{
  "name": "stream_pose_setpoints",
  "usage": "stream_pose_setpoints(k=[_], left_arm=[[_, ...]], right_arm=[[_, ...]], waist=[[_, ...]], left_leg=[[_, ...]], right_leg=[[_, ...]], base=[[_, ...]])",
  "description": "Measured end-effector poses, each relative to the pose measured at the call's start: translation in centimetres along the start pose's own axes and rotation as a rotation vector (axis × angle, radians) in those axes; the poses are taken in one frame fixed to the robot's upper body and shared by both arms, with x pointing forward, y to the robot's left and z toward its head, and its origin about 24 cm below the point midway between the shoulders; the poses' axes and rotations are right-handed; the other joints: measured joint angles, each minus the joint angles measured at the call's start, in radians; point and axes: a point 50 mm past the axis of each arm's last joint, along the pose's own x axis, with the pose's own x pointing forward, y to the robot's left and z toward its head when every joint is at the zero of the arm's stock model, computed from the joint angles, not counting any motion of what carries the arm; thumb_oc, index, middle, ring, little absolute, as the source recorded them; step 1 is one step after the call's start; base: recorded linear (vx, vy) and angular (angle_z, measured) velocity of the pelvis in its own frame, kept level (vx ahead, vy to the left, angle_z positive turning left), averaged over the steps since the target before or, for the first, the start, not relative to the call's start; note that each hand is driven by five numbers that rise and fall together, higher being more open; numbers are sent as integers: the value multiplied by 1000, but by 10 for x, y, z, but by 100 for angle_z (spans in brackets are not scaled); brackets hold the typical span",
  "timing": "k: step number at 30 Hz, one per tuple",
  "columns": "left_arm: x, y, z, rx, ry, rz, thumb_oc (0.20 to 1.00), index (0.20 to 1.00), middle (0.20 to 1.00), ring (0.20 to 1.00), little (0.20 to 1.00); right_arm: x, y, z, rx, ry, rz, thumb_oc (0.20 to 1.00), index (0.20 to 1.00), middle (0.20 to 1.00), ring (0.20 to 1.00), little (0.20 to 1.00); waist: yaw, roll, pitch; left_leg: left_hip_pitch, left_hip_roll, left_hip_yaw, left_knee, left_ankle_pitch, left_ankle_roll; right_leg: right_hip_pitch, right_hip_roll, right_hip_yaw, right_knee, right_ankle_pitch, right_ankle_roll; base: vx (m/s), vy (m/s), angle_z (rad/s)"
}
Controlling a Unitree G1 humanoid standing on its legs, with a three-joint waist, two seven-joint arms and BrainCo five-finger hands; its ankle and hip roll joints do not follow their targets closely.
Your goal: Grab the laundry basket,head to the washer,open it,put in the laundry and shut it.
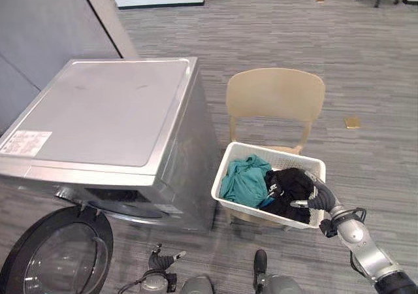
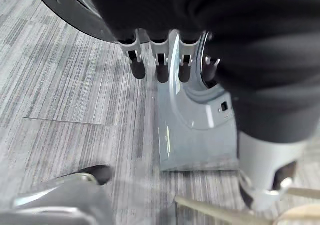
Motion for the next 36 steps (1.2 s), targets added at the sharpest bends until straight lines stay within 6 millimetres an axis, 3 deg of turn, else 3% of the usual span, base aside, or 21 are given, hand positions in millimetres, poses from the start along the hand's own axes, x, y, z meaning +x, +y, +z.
stream_pose_setpoints(k=[2, 6, 8, 9, 11, 12, 13, 18, 21, 25, 28, 31, 32, 34, 36], left_arm=[[-2, -2, -9, 12, 37, -8, 1000, 1000, 1000, 1000, 1000], [-6, 0, -30, 25, 113, -5, 1000, 1000, 1000, 1000, 1000], [-10, 1, -41, 31, 154, -3, 1000, 1000, 1000, 1000, 1000], [-9, 1, -40, 30, 152, -3, 1000, 1000, 1000, 1000, 1000], [-8, 4, -37, 34, 140, 4, 1000, 1000, 1000, 1000, 1000], [-6, 4, -31, 37, 124, 6, 1000, 1000, 1000, 1000, 1000], [-1, 6, -17, 36, 78, 12, 1000, 1000, 1000, 1000, 1000], [9, 23, 24, 55, -55, 62, 1000, 1000, 1000, 1000, 1000], [11, 25, 36, 37, -93, 83, 1000, 1000, 1000, 1000, 1000], [11, 24, 37, 37, -94, 85, 1000, 1000, 1000, 1000, 1000], [14, 15, 66, 33, -187, 69, 1000, 1000, 1000, 1000, 1000], [15, 12, 81, 16, -225, 63, 1000, 1000, 1000, 1000, 1000], [16, 12, 88, 9, -240, 66, 1000, 1000, 1000, 1000, 1000], [16, 12, 94, 7, -261, 67, 1000, 1000, 1000, 1000, 1000], [15, 11, 100, 1, -286, 62, 1000, 1000, 1000, 1000, 1000]], right_arm=[[1, 4, -3, -28, 14, 22, 1000, 1000, 1000, 1000, 1000], [2, 15, -10, -83, 43, 84, 1000, 1000, 1000, 1000, 1000], [6, 16, -11, -131, 49, 98, 1000, 1000, 1000, 1000, 1000], [7, 14, -11, -138, 52, 95, 1000, 1000, 1000, 1000, 1000], [12, 11, -6, -168, 38, 93, 1000, 1000, 1000, 1000, 1000], [30, 3, 5, -226, 9, 79, 1000, 1000, 1000, 1000, 1000], [44, -9, 14, -267, -7, 48, 1000, 1000, 1000, 1000, 1000], [85, -28, 51, -372, -54, -32, 1000, 1000, 1000, 1000, 1000], [99, -38, 64, -433, -53, -77, 1000, 1000, 1000, 1000, 1000], [107, -40, 73, -489, -55, -99, 1000, 1000, 1000, 1000, 1000], [123, -49, 88, -544, -11, -132, 1000, 1000, 1000, 1000, 1000], [128, -48, 90, -557, 32, -142, 1000, 1000, 1000, 1000, 1000], [130, -48, 91, -565, 44, -143, 529, 529, 529, 529, 529], [130, -49, 92, -564, 43, -147, 200, 200, 200, 200, 200], [129, -51, 95, -544, 24, -159, 200, 200, 200, 200, 200]], waist=[[18, 10, 2], [40, 30, 7], [34, 55, -1], [35, 66, 5], [40, 64, 13], [42, 75, 28], [50, 90, 57], [105, 89, 153], [148, 91, 186], [156, 84, 200], [158, 79, 231], [182, 74, 249], [191, 72, 251], [199, 72, 251], [198, 69, 252]], left_leg=[[-29, -11, -27, -86, 70, -3], [-68, -52, -52, -53, 137, 5], [-59, -50, -37, -44, 140, 23], [-48, -51, -42, -67, 129, 65], [-46, -69, -28, -113, 150, 96], [-56, -84, -17, -139, 162, 113], [-71, -100, -18, -154, 167, 107], [-162, -115, -23, -151, 184, 94], [-199, -117, -28, -148, 186, 94], [-222, -120, -50, -149, 197, 106], [-290, -115, -77, -142, 219, 117], [-295, -109, -83, -139, 220, 117], [-296, -106, -87, -138, 220, 116], [-295, -104, -97, -133, 219, 115], [-294, -103, -104, -128, 216, 111]], right_leg=[[8, 12, -1, -4, 12, -1], [27, 38, -2, -5, 5, -15], [25, 52, -1, 0, 6, -15], [23, 58, 4, 2, 6, -12], [-4, 40, 21, 15, 3, 9], [-54, 22, 33, 60, -5, 37], [-90, 6, 40, 90, -12, 50], [-207, -18, 25, 164, -23, 63], [-242, -19, 19, 167, -24, 64], [-257, -20, 5, 167, -32, 65], [-315, -13, -25, 177, -37, 56], [-323, -6, -30, 188, -46, 52], [-323, -3, -34, 192, -52, 51], [-323, -2, -41, 208, -62, 48], [-322, -2, -46, 218, -68, 48]], base=[[76, 24, -62], [51, 71, -55], [-4, 90, -27], [-50, 133, -9], [-129, 132, -11], [-208, 151, -11], [-122, 84, -8], [-113, 61, 12], [-75, 25, 7], [-78, 3, 12], [-87, -42, 23], [-38, -54, 7], [-16, -47, 8], [-1, -27, 11], [5, -11, 8]])
